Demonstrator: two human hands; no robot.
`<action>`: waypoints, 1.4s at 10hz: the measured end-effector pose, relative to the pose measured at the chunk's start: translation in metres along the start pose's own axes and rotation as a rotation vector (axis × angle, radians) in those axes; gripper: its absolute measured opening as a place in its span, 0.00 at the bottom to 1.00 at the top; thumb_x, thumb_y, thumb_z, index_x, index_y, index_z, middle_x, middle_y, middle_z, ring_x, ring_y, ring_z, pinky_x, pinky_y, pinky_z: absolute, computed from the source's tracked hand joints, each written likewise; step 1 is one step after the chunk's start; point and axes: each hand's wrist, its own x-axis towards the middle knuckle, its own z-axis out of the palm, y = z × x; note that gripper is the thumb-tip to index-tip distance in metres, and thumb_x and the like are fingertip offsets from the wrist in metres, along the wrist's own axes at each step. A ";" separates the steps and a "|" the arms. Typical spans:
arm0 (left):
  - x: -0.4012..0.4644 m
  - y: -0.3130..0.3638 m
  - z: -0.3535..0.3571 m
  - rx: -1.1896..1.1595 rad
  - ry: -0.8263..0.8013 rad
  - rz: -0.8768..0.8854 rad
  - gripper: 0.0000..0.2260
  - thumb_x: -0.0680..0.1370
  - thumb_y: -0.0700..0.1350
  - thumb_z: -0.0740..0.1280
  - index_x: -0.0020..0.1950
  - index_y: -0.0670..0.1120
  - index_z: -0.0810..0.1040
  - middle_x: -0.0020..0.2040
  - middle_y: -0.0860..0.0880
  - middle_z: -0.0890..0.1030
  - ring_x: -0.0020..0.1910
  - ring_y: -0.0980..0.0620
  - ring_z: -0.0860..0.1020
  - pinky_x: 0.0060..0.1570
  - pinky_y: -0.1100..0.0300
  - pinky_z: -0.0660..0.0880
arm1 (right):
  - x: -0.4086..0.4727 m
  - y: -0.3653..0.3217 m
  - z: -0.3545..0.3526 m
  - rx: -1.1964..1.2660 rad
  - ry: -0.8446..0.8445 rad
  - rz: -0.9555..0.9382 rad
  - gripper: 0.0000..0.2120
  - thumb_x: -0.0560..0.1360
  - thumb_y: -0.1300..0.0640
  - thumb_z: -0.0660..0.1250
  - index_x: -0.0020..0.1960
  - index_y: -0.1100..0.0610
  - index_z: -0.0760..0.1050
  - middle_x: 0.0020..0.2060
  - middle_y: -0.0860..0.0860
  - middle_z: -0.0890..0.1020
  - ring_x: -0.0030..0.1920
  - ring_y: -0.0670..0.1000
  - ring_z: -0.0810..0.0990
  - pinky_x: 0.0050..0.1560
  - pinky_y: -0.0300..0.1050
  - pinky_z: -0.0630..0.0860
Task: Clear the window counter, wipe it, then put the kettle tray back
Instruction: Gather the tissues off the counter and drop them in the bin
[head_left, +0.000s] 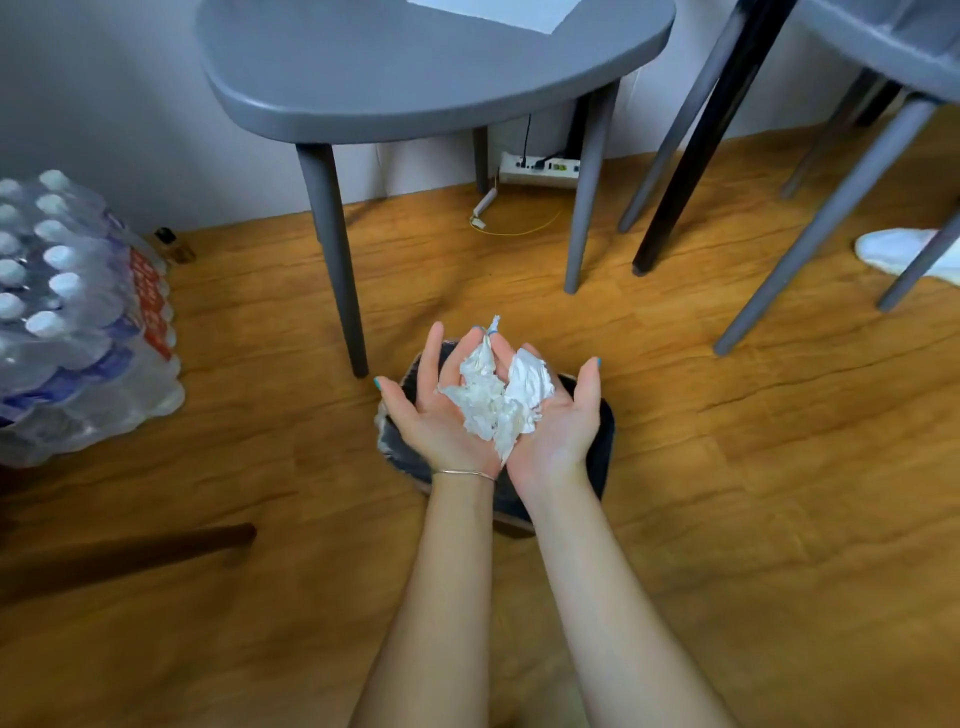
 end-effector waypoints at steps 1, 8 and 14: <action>0.004 0.000 -0.007 0.029 0.013 0.011 0.31 0.78 0.65 0.52 0.68 0.45 0.74 0.59 0.41 0.81 0.61 0.39 0.78 0.63 0.40 0.71 | 0.002 0.003 -0.005 0.028 -0.007 0.034 0.33 0.79 0.34 0.52 0.70 0.57 0.70 0.47 0.49 0.86 0.45 0.47 0.86 0.44 0.49 0.73; 0.018 -0.004 -0.014 0.465 0.080 0.202 0.19 0.78 0.31 0.60 0.66 0.47 0.74 0.59 0.50 0.81 0.52 0.52 0.82 0.51 0.56 0.78 | 0.018 0.004 -0.022 -0.006 -0.054 0.030 0.17 0.83 0.50 0.57 0.68 0.54 0.73 0.55 0.52 0.84 0.54 0.52 0.84 0.40 0.45 0.82; 0.015 0.010 -0.019 0.129 -0.210 0.070 0.39 0.77 0.70 0.42 0.74 0.45 0.66 0.66 0.38 0.75 0.67 0.44 0.74 0.71 0.49 0.61 | -0.007 -0.022 -0.010 0.167 -0.219 -0.017 0.40 0.76 0.28 0.44 0.71 0.58 0.68 0.60 0.56 0.82 0.63 0.54 0.78 0.72 0.58 0.63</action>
